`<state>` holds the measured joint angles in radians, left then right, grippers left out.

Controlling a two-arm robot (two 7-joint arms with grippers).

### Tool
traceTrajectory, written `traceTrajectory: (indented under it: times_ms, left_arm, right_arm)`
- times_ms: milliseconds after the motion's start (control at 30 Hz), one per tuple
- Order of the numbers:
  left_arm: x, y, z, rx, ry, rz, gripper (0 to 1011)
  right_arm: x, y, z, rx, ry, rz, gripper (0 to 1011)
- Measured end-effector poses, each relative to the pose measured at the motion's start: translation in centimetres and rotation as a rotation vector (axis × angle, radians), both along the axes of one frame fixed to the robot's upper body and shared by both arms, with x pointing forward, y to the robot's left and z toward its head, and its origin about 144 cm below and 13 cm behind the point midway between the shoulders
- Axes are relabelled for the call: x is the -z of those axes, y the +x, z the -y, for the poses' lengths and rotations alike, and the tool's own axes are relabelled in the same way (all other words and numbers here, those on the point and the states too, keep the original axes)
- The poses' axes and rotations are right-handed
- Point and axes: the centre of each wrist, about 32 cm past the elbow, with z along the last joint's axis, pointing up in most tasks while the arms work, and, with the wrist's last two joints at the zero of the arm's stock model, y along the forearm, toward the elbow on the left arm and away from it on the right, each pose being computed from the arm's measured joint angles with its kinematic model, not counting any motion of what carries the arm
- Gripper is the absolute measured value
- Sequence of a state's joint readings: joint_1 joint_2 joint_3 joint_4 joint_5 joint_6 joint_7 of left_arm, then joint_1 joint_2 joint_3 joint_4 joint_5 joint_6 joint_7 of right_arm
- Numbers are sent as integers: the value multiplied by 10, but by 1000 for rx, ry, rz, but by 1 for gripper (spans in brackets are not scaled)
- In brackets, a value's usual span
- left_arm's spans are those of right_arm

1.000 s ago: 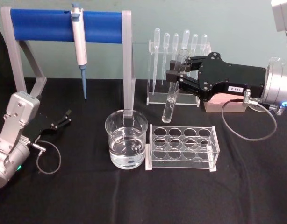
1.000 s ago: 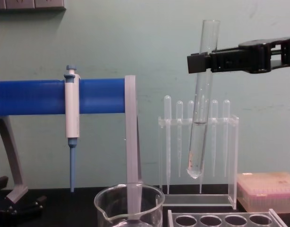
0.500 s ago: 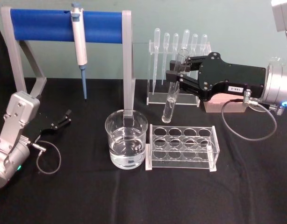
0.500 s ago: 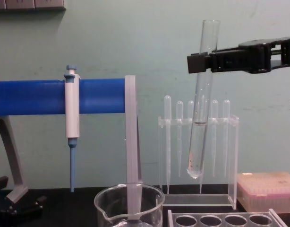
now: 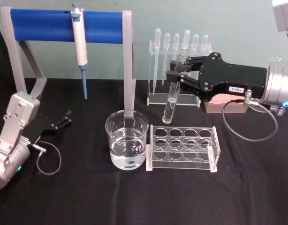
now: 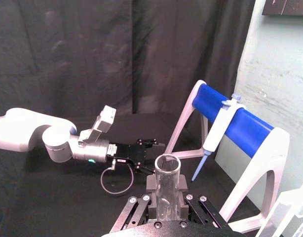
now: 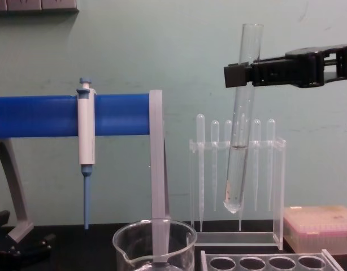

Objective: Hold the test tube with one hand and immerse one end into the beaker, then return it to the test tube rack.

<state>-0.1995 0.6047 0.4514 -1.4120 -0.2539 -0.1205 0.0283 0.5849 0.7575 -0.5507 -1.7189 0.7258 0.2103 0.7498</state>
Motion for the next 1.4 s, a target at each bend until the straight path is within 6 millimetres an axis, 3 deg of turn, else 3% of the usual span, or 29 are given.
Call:
traceTrajectory:
  times_ms: [1400]
  left_arm:
    - [0,0,0,0,0,0,1000]
  right_arm:
    - [0,0,0,0,0,0,228]
